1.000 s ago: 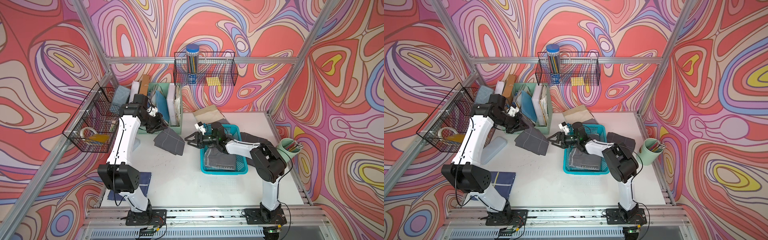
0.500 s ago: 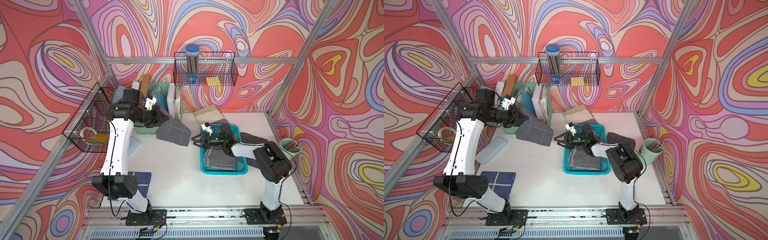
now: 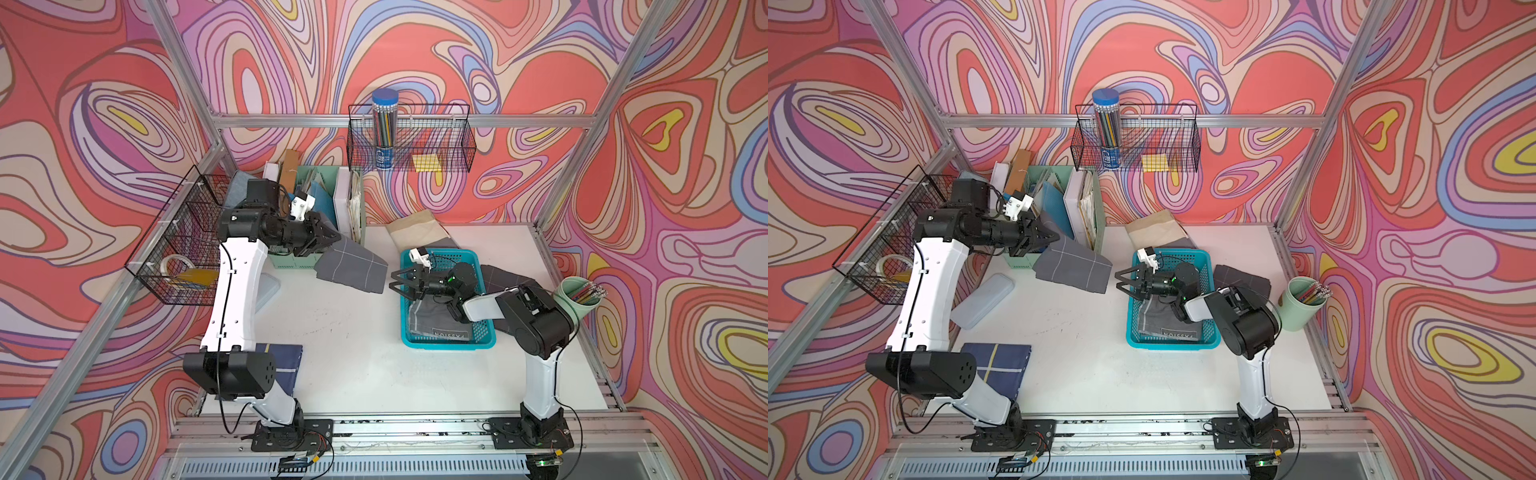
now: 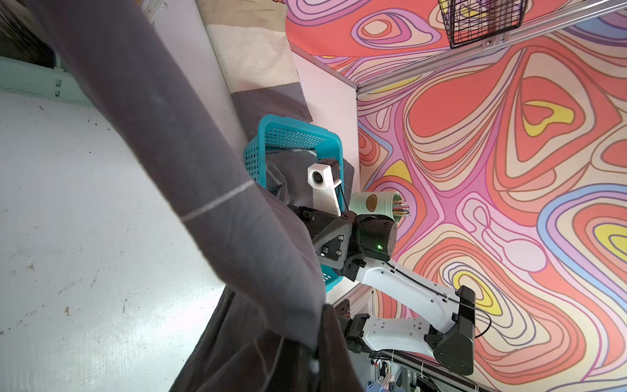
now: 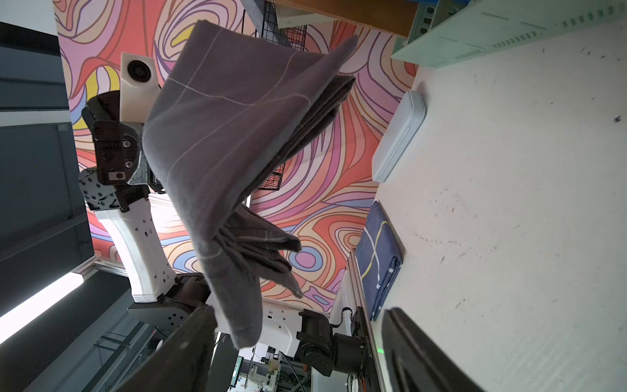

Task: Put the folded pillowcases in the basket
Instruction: Pick up the pillowcase from the center of the board, then place the pillowcase in the basket.

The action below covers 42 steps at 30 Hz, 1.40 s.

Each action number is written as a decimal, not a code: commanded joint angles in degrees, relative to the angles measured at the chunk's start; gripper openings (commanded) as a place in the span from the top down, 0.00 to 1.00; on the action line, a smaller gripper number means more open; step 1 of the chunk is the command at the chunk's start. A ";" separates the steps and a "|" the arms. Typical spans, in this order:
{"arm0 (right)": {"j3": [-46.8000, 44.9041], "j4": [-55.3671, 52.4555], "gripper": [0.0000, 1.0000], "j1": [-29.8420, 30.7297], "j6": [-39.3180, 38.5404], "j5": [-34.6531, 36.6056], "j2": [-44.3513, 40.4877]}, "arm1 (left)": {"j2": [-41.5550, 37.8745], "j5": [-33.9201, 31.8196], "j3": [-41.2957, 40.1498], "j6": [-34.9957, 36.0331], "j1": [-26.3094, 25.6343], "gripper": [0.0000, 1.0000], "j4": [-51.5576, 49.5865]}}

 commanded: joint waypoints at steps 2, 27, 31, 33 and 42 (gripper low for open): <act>0.08 2.10 0.22 -1.21 -0.67 1.22 -0.53 | -2.13 2.23 -0.68 -0.49 0.41 1.00 1.99; 10.53 11.47 0.22 4.52 12.03 0.85 6.35 | -4.28 7.11 -4.58 -3.43 0.42 1.00 5.81; 9.04 11.90 0.22 4.32 12.21 1.92 4.58 | -4.03 7.30 -4.54 -3.51 0.42 1.00 5.90; 9.33 11.92 0.22 4.41 12.17 2.08 4.93 | -3.91 7.35 -4.34 -3.64 0.42 1.00 5.89; 13.60 11.95 0.22 5.58 11.71 3.97 5.54 | -4.75 7.92 -5.80 -4.05 0.44 1.00 6.47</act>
